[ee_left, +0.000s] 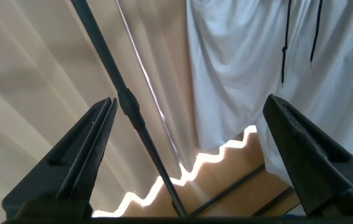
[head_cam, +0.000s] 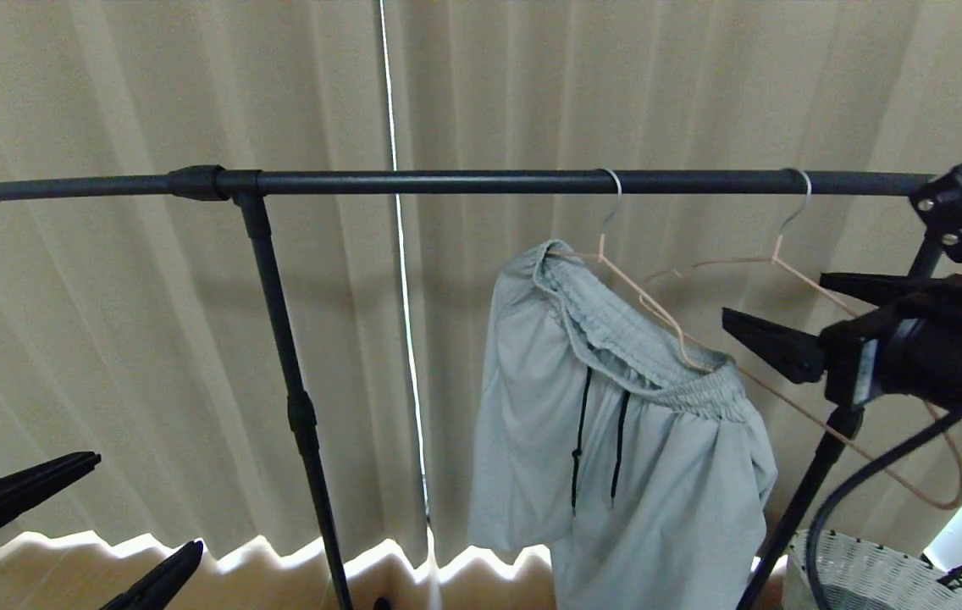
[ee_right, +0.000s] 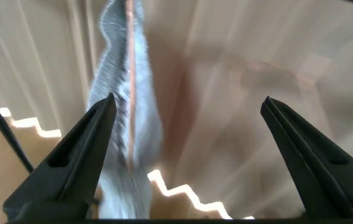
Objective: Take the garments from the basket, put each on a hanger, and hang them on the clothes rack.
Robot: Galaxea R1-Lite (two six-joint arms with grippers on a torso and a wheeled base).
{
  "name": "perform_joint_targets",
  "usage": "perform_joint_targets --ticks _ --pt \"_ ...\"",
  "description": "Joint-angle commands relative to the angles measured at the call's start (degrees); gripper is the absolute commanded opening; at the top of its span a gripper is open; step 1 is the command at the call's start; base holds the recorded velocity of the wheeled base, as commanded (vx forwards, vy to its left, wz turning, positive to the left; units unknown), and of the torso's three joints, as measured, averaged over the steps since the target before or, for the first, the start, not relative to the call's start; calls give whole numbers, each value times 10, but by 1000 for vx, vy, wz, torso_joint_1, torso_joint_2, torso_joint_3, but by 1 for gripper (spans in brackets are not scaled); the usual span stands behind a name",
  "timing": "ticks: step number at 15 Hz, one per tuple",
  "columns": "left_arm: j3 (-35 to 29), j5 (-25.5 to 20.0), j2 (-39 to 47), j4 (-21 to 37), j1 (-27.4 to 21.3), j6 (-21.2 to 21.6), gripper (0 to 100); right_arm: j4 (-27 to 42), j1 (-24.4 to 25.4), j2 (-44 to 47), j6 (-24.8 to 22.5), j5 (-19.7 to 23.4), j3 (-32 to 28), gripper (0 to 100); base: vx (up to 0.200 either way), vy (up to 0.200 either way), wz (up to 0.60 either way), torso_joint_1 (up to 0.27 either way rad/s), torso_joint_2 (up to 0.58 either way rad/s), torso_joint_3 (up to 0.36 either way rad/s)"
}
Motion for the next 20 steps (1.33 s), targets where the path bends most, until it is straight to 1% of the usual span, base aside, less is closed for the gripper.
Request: perform_joint_targets --ticks 1,2,3,5,9,10,13,16,17,18,20 --pt "1 0 4 0 0 0 100 25 -28 -80 -3 -2 30 100 0 0 0 0 0 0" --pt "1 0 15 0 11 0 100 117 -65 -133 -3 -2 36 100 0 0 0 0 0 0" --pt "1 0 22 0 26 3 100 150 -84 -149 -3 -2 35 100 0 0 0 0 0 0" --pt "0 0 25 -1 45 3 100 174 -102 -167 -3 -2 47 100 0 0 0 0 0 0" --pt "1 0 24 0 46 3 100 171 -106 -188 -3 -1 109 100 0 0 0 0 0 0" --pt "1 0 24 0 46 3 100 172 -107 -189 -3 -2 113 100 0 0 0 0 0 0" --pt "1 0 24 0 46 4 100 173 -127 -190 -4 -5 128 100 -200 0 0 6 1 1" --pt "2 0 23 1 47 2 100 163 -160 -190 -19 -2 146 100 -200 0 0 -2 6 1" --pt "2 0 23 1 47 2 100 162 -160 -190 -20 -2 147 100 -200 0 0 -2 7 2" --pt "10 0 23 1 47 3 100 150 -168 -197 -22 -2 165 100 -200 0 0 -2 -2 2" --pt "17 0 22 0 47 3 100 147 -175 -199 -31 -4 178 100 -200 0 0 2 0 0"
